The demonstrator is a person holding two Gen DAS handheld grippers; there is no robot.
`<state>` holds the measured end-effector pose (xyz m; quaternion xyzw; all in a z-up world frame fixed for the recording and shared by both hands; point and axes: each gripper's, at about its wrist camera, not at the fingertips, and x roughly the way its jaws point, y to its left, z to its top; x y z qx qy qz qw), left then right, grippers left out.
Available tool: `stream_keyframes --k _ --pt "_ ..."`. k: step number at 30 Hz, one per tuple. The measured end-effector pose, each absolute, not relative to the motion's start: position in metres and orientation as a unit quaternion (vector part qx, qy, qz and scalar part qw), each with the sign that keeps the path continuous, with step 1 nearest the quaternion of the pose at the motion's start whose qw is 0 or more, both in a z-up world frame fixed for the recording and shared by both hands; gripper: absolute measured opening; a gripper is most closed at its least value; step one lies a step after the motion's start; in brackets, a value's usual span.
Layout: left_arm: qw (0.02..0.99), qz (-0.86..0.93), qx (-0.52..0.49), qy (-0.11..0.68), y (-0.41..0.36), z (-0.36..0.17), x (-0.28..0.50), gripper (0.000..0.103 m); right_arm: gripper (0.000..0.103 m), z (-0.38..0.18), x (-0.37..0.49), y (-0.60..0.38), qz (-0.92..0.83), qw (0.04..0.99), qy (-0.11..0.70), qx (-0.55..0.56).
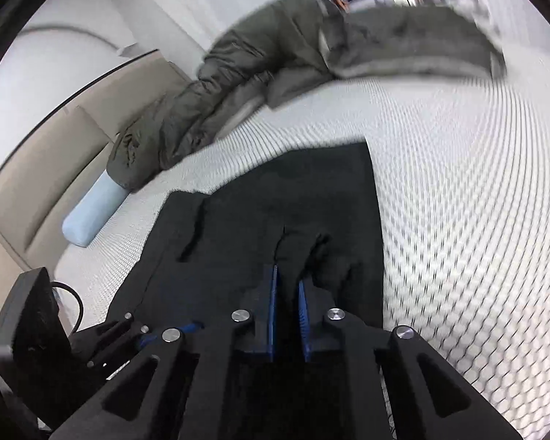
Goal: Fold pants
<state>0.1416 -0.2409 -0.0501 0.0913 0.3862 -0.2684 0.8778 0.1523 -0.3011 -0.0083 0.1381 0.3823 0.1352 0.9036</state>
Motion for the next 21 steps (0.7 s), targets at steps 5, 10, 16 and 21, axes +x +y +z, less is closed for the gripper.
stream_keyframes --k 5,10,16,21 --pt "0.878 -0.266 0.103 0.384 -0.244 -0.055 0.14 0.058 0.01 -0.032 0.167 -0.308 0.094 0.889 0.434 0.112" --pt "0.879 -0.268 0.066 0.389 -0.231 -0.043 0.14 0.058 0.022 -0.009 0.151 -0.319 0.117 0.885 0.423 0.159" --pt "0.891 -0.273 0.036 0.362 -0.224 -0.031 0.135 0.058 0.022 -0.018 0.131 -0.314 0.159 0.859 0.45 0.185" --pt "0.883 -0.284 0.031 0.373 -0.229 -0.037 0.138 0.058 0.022 -0.022 0.141 -0.313 0.177 0.85 0.448 0.214"
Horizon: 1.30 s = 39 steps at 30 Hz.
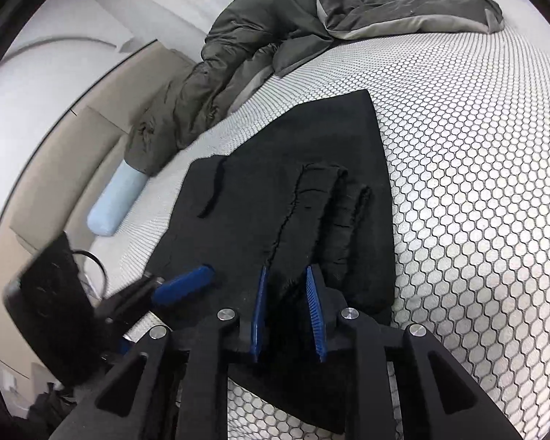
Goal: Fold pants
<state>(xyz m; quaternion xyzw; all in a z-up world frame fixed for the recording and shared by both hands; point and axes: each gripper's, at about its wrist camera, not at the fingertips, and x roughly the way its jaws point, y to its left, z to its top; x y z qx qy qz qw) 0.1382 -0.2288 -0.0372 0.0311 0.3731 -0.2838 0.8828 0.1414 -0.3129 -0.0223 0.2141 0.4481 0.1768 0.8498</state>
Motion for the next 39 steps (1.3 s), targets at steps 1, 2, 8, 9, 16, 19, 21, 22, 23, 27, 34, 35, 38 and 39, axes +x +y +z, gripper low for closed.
stream_keyframes --k 1,2,8,9,16,19,21,22,23,27,34,35,38,39 --pt "0.88 -0.284 0.036 0.379 -0.231 -0.041 0.139 0.058 0.022 -0.025 0.142 -0.314 0.179 0.847 0.451 0.218" --pt "0.878 -0.284 0.04 0.383 -0.233 -0.044 0.139 0.058 0.022 -0.027 0.141 -0.315 0.18 0.845 0.453 0.219" --pt "0.878 -0.283 0.045 0.382 -0.237 -0.05 0.139 0.058 0.021 -0.033 0.146 -0.307 0.178 0.848 0.45 0.215" --pt "0.879 -0.283 0.046 0.382 -0.237 -0.051 0.139 0.058 0.016 -0.031 0.145 -0.303 0.176 0.854 0.446 0.2" --pt "0.879 -0.28 0.067 0.381 -0.242 -0.054 0.136 0.058 0.007 -0.025 0.146 -0.292 0.105 0.885 0.441 0.107" --pt "0.879 -0.279 0.065 0.38 -0.241 -0.051 0.136 0.058 0.014 -0.025 0.148 -0.294 0.115 0.879 0.446 0.121" --pt "0.877 -0.281 0.058 0.385 -0.239 -0.051 0.138 0.058 0.02 -0.014 0.143 -0.306 0.125 0.88 0.43 0.16" --pt "0.877 -0.282 0.059 0.384 -0.239 -0.051 0.138 0.058 0.029 -0.009 0.14 -0.315 0.117 0.884 0.418 0.175" --pt "0.878 -0.282 0.062 0.382 -0.239 -0.052 0.137 0.058 0.031 -0.008 0.139 -0.319 0.11 0.886 0.413 0.181" --pt "0.877 -0.28 0.066 0.384 -0.24 -0.051 0.139 0.058 0.033 -0.027 0.152 -0.337 0.114 0.86 0.434 0.243" --pt "0.877 -0.284 0.07 0.381 -0.237 -0.053 0.139 0.059 0.042 -0.033 0.17 -0.357 0.162 0.841 0.41 0.314" --pt "0.877 -0.284 0.07 0.381 -0.237 -0.053 0.139 0.059 0.042 -0.032 0.171 -0.353 0.167 0.842 0.414 0.302" --pt "0.877 -0.283 0.07 0.382 -0.237 -0.053 0.138 0.059 0.042 -0.029 0.175 -0.33 0.156 0.862 0.428 0.224" --pt "0.877 -0.282 0.07 0.382 -0.237 -0.054 0.138 0.059 0.041 -0.028 0.176 -0.321 0.152 0.866 0.433 0.197"
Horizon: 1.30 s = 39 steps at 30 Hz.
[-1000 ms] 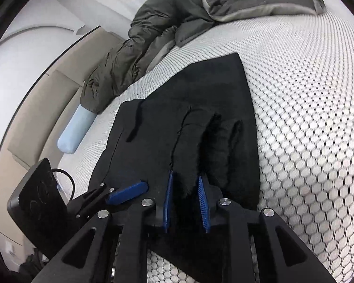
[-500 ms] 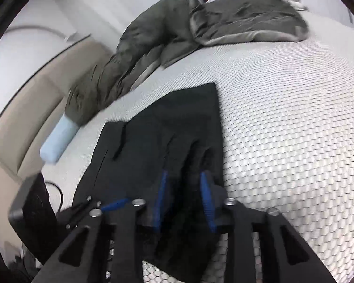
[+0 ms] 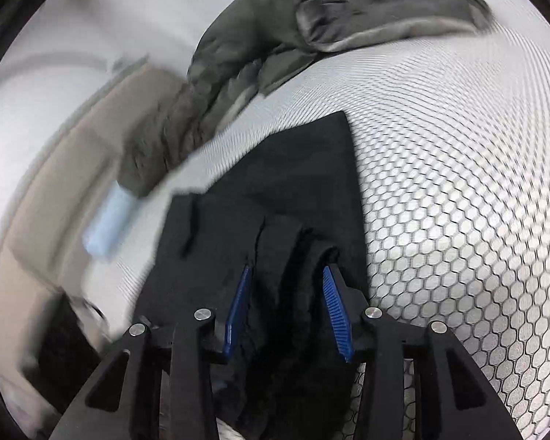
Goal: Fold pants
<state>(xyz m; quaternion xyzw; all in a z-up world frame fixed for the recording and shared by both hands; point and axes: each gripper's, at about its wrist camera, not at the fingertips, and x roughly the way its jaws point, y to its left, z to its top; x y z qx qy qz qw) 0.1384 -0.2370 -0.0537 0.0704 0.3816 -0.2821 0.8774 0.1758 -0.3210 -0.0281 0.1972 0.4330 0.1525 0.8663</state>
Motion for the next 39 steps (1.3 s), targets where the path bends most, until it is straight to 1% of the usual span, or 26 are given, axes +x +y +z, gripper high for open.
stream_keyframes --k 2,3,4,6,8,9,10,11,12,14,15,16,17,18,20,23,27,29,30,31,32,33,35,39 --pt "0.878 -0.283 0.07 0.38 -0.236 -0.053 0.138 0.059 0.034 -0.031 0.174 -0.312 0.139 0.874 0.432 0.17" --pt "0.878 -0.283 0.07 0.379 -0.236 -0.053 0.137 0.059 0.023 -0.031 0.174 -0.311 0.137 0.876 0.431 0.168" --pt "0.878 -0.282 0.068 0.38 -0.236 -0.052 0.138 0.059 0.016 -0.028 0.173 -0.31 0.137 0.881 0.42 0.169" --pt "0.879 -0.282 0.067 0.38 -0.236 -0.051 0.137 0.059 0.012 -0.014 0.166 -0.308 0.146 0.892 0.393 0.167" --pt "0.879 -0.282 0.072 0.377 -0.236 -0.052 0.135 0.059 0.012 -0.007 0.163 -0.307 0.143 0.899 0.383 0.155" --pt "0.88 -0.281 0.078 0.376 -0.237 -0.053 0.134 0.059 0.013 -0.01 0.167 -0.308 0.128 0.897 0.397 0.148" --pt "0.881 -0.279 0.085 0.374 -0.238 -0.054 0.133 0.059 0.019 -0.02 0.173 -0.309 0.104 0.891 0.42 0.136" --pt "0.88 -0.278 0.088 0.373 -0.238 -0.053 0.133 0.059 0.02 -0.03 0.177 -0.311 0.096 0.882 0.442 0.131" --pt "0.879 -0.28 0.09 0.374 -0.236 -0.049 0.133 0.059 0.021 -0.032 0.179 -0.314 0.098 0.88 0.444 0.137" --pt "0.875 -0.283 0.084 0.384 -0.232 -0.04 0.134 0.059 0.029 -0.02 0.173 -0.317 0.105 0.881 0.436 0.149" --pt "0.874 -0.29 0.073 0.382 -0.222 -0.029 0.134 0.059 0.038 -0.012 0.166 -0.319 0.1 0.887 0.427 0.148" --pt "0.881 -0.288 0.061 0.371 -0.21 -0.019 0.133 0.059 0.05 -0.005 0.158 -0.323 0.097 0.892 0.417 0.147" --pt "0.886 -0.283 0.054 0.363 -0.201 -0.011 0.133 0.063 0.054 0.0 0.149 -0.326 0.096 0.895 0.408 0.151" --pt "0.895 -0.272 0.042 0.351 -0.185 -0.002 0.132 0.073 0.056 0.002 0.14 -0.328 0.102 0.894 0.406 0.157" --pt "0.912 -0.235 0.005 0.337 -0.141 0.014 0.134 0.08 0.056 0.001 0.129 -0.328 0.113 0.888 0.416 0.16" --pt "0.915 -0.186 -0.043 0.355 -0.088 0.016 0.141 0.08 0.056 -0.011 0.112 -0.323 0.118 0.877 0.441 0.15" --pt "0.909 -0.096 -0.065 0.401 -0.032 -0.006 0.147 0.08 0.056 -0.028 0.096 -0.319 0.116 0.867 0.462 0.144" --pt "0.894 -0.082 -0.085 0.432 -0.017 -0.021 0.15 0.08 0.051 -0.03 0.094 -0.318 0.112 0.869 0.46 0.143" --pt "0.889 -0.083 -0.088 0.441 -0.014 -0.025 0.152 0.08 0.037 -0.03 0.091 -0.318 0.113 0.87 0.457 0.143" --pt "0.888 -0.084 -0.081 0.444 -0.017 -0.028 0.152 0.08 0.029 -0.029 0.089 -0.319 0.113 0.87 0.456 0.148" --pt "0.889 -0.087 -0.072 0.443 -0.02 -0.029 0.151 0.08 0.023 -0.027 0.086 -0.32 0.114 0.872 0.453 0.15" --pt "0.891 -0.09 -0.065 0.441 -0.023 -0.029 0.15 0.08 0.011 -0.022 0.08 -0.319 0.118 0.878 0.44 0.147" --pt "0.893 -0.103 -0.061 0.434 -0.028 -0.027 0.148 0.08 0.009 -0.015 0.072 -0.324 0.125 0.884 0.426 0.147" --pt "0.891 -0.109 -0.05 0.439 -0.04 -0.031 0.146 0.08 0.009 -0.037 0.072 -0.331 0.091 0.866 0.475 0.128"
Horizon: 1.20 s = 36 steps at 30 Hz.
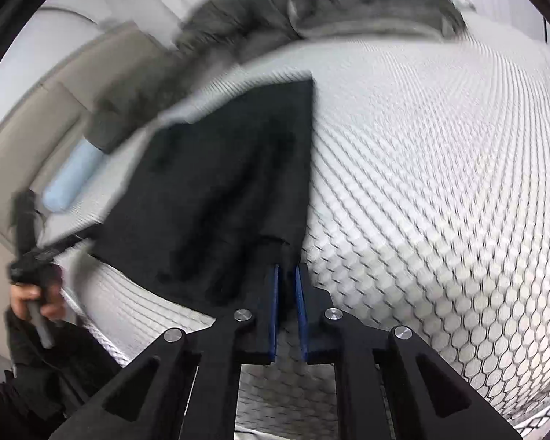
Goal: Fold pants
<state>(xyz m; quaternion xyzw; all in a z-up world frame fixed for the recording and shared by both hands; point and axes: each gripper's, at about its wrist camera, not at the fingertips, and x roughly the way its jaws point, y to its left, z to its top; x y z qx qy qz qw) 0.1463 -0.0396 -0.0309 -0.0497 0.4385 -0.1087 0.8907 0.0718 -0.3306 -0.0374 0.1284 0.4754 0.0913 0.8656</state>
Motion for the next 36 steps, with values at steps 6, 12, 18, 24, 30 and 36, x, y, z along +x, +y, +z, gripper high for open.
stream_keyframes --k 6,12,18,24,30,36 --pt "0.895 -0.1 -0.052 0.431 -0.042 -0.028 0.13 0.081 0.032 -0.024 0.05 -0.329 0.078 0.886 0.443 0.11" --pt "0.93 -0.119 -0.043 0.345 -0.048 -0.008 0.087 0.096 0.093 0.004 0.001 -0.317 0.066 0.936 0.333 0.094" --pt "0.947 -0.125 -0.017 0.297 -0.064 0.004 0.056 0.102 0.103 0.031 -0.032 -0.296 0.095 0.965 0.235 0.072" --pt "0.958 -0.115 -0.025 0.261 -0.064 0.014 0.033 0.102 0.103 0.041 -0.037 -0.288 0.101 0.972 0.202 0.067" --pt "0.958 -0.116 -0.029 0.262 -0.059 0.017 0.024 0.102 0.103 0.041 -0.036 -0.284 0.104 0.973 0.199 0.058" --pt "0.963 -0.121 -0.007 0.243 -0.064 0.02 0.017 0.102 0.103 0.04 -0.037 -0.277 0.11 0.972 0.201 0.045"
